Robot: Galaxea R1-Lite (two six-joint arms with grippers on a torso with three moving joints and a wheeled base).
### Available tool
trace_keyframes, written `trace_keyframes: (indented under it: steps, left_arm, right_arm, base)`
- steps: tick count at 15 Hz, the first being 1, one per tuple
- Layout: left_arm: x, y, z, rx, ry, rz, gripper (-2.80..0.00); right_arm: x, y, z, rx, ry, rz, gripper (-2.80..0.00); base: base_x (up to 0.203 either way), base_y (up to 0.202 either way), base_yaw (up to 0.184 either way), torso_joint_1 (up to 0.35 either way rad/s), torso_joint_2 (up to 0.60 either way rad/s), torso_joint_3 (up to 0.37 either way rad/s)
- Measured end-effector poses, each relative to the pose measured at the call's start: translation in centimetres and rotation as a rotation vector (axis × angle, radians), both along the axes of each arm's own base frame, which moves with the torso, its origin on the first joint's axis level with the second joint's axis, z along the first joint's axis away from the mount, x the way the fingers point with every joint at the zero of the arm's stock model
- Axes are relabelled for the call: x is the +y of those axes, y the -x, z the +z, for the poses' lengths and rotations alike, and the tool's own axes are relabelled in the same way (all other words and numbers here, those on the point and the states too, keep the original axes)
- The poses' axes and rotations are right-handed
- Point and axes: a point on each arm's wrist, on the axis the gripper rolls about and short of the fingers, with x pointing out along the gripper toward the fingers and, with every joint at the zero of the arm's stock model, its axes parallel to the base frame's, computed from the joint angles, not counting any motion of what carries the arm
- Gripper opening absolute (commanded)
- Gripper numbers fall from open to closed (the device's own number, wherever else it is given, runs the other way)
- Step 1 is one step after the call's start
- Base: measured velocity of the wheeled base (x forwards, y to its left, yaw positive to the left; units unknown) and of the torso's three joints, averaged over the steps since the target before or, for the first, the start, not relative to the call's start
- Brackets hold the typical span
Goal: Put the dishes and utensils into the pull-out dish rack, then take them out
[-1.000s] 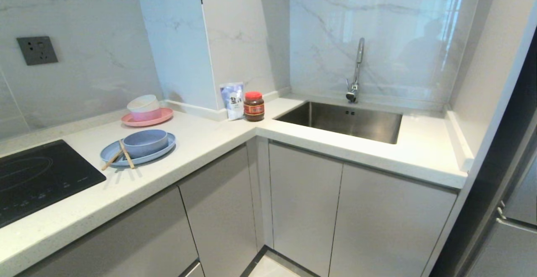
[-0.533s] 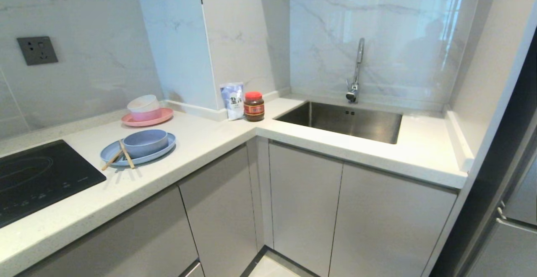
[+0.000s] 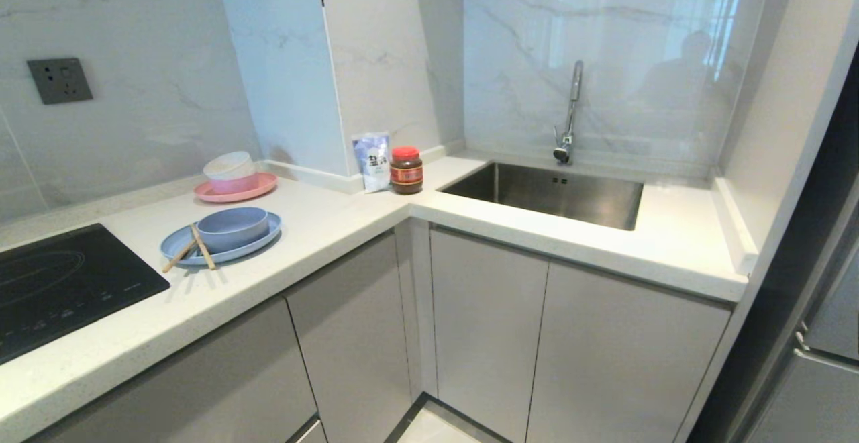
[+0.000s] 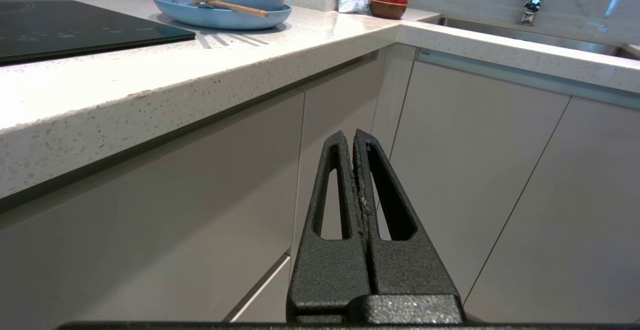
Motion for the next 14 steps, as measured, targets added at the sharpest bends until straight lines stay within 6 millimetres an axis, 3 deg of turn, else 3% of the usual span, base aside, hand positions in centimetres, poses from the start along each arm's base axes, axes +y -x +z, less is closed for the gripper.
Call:
trace_keyframes:
  steps: [14]
  left_arm:
    - [0.00,0.00,0.00,0.000,0.000,0.000,-2.80]
  right_arm:
    - [0.00,0.00,0.00,0.000,0.000,0.000,-2.80]
  base:
    - [0.000,0.000,0.000,0.000,0.00,0.000]
